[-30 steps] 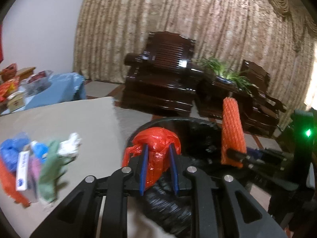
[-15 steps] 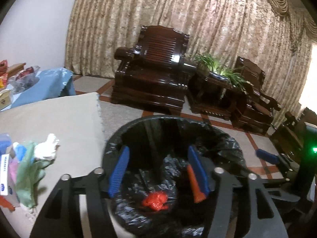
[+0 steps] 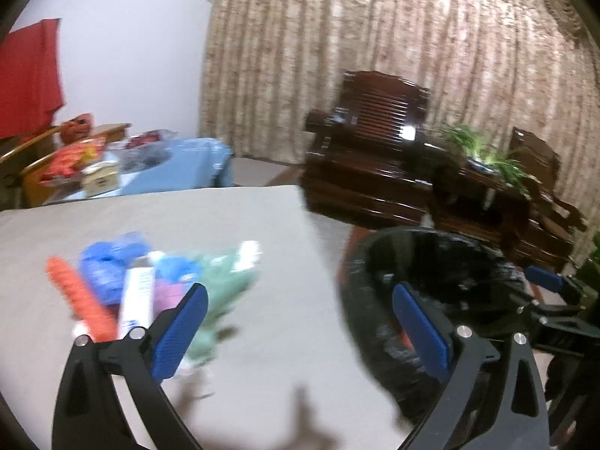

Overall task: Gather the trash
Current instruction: 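Drop the red bag and orange net into the black trash bin, then grasp the orange foam net with the left tool while the right grasps the green glove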

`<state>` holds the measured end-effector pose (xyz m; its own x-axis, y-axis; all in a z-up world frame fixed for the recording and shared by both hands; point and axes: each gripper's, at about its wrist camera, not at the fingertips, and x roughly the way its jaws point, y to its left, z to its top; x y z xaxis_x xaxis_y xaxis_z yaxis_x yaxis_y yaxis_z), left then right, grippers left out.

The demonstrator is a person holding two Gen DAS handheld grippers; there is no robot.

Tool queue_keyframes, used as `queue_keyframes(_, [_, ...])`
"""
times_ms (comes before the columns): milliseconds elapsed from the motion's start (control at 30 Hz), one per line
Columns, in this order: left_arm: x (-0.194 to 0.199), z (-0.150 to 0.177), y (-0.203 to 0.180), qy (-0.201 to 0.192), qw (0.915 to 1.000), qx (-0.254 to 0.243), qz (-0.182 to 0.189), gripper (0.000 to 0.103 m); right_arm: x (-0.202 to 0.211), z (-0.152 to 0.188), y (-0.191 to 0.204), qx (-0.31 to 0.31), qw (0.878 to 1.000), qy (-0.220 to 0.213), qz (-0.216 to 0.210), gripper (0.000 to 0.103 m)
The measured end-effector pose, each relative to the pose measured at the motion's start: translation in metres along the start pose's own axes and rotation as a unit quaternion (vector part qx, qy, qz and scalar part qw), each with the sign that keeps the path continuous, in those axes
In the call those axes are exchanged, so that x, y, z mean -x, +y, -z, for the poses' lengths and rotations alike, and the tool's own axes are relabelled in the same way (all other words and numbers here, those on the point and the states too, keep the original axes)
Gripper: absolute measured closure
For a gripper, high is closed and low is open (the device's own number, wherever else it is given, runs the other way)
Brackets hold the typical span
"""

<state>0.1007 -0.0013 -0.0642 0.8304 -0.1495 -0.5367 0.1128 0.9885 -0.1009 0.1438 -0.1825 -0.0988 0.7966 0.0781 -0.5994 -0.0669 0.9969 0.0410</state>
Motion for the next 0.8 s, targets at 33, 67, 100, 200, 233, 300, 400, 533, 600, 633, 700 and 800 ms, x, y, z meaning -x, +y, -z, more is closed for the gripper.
queue_keyframes(33, [0.003, 0.001, 0.009, 0.000, 0.9999, 0.004, -0.009, 0.006, -0.001, -0.002, 0.010, 0.006, 1.000, -0.002, -0.008, 0.006])
queue_keyframes(67, [0.006, 0.003, 0.018, 0.000, 0.9998, 0.007, -0.019, 0.006, -0.002, -0.003, 0.017, 0.010, 1.000, -0.002, -0.013, 0.006])
queue_keyframes(100, [0.009, 0.006, 0.027, 0.000, 0.9995, 0.010, -0.030, 0.006, -0.004, -0.004, 0.025, 0.014, 1.000, -0.002, -0.017, 0.006])
queue_keyframes(200, [0.019, 0.012, 0.055, -0.001, 0.9977, 0.022, -0.064, 0.006, -0.010, -0.007, 0.051, 0.026, 0.999, -0.001, -0.037, 0.006])
queue_keyframes(233, [0.022, 0.015, 0.067, -0.002, 0.9968, 0.029, -0.075, 0.006, -0.012, -0.009, 0.063, 0.033, 0.998, -0.002, -0.045, 0.006])
queue_keyframes(300, [0.026, 0.018, 0.082, -0.002, 0.9952, 0.037, -0.091, 0.006, -0.017, -0.009, 0.078, 0.045, 0.997, -0.002, -0.055, 0.006])
queue_keyframes(400, [0.031, 0.024, 0.103, -0.003, 0.9924, 0.047, -0.113, 0.006, -0.027, -0.008, 0.105, 0.062, 0.995, 0.002, -0.071, 0.006])
queue_keyframes(533, [0.034, 0.031, 0.125, -0.005, 0.9888, 0.059, -0.137, 0.006, -0.040, -0.006, 0.139, 0.081, 0.993, 0.007, -0.090, 0.006])
queue_keyframes(600, [0.034, 0.035, 0.133, -0.003, 0.9876, 0.065, -0.143, 0.006, -0.048, -0.005, 0.154, 0.089, 0.991, 0.011, -0.098, 0.006])
queue_keyframes(633, [0.033, 0.037, 0.137, -0.002, 0.9870, 0.068, -0.146, 0.006, -0.052, -0.005, 0.161, 0.091, 0.991, 0.013, -0.101, 0.006])
queue_keyframes(700, [0.032, 0.040, 0.141, 0.000, 0.9862, 0.072, -0.149, 0.006, -0.060, -0.004, 0.171, 0.096, 0.989, 0.019, -0.109, 0.006])
queue_keyframes(800, [0.031, 0.044, 0.150, 0.001, 0.9853, 0.077, -0.152, 0.007, -0.070, -0.003, 0.184, 0.098, 0.988, 0.027, -0.116, 0.006])
